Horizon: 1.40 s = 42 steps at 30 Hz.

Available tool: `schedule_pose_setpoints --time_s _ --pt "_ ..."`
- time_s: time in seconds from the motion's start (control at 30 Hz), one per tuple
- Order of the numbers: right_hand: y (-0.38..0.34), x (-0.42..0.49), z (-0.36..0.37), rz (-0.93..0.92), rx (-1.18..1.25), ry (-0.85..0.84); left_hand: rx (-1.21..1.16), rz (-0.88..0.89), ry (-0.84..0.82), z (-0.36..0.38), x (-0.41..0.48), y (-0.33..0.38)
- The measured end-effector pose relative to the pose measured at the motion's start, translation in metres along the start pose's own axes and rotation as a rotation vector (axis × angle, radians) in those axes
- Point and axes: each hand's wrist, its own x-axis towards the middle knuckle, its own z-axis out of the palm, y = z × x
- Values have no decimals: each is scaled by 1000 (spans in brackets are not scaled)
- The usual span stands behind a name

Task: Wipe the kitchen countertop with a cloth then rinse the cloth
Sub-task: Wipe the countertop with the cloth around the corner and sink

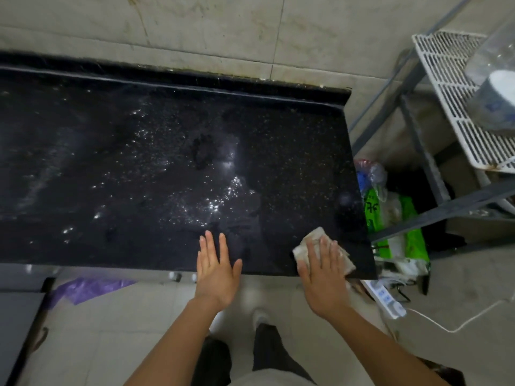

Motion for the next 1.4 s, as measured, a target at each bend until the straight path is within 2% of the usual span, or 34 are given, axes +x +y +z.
schedule_pose_setpoints --time_s 0.07,0.13,0.2,0.27,0.37,0.53,0.6,0.7,0.77,0.97,1.03,1.23,1.4 --pt "-47 1 5 -74 49 6 -73 67 9 -9 -5 -11" --pt "-92 7 5 -137 73 -35 -90 91 111 -19 -8 -26" --pt "-131 15 5 -193 63 -85 -43 47 243 -31 -8 -50" --pt "-162 21 7 -241 49 -118 -18 -71 298 -45 -7 -79" --pt "-194 17 12 -331 33 -179 7 -221 256 -63 -4 -116" --pt "-170 19 -3 -489 -27 -232 24 -248 168 -77 3 -139" --pt "-142 29 -10 -429 -56 -216 29 -256 156 -77 6 -138" --pt "-107 54 -23 -193 -46 -129 52 -269 135 -77 9 -139" --pt "-93 81 -34 -71 -44 -143 56 -278 117 -79 9 -140" --pt "-118 164 -49 70 49 -157 54 -303 51 -79 13 -139" --pt "-137 156 -39 -26 20 -140 56 -313 30 -81 12 -139" --pt "-169 74 -1 -524 -102 -150 60 -328 1 -89 11 -133" --pt "-150 85 -11 -751 -197 -190 67 -337 -14 -91 11 -131"
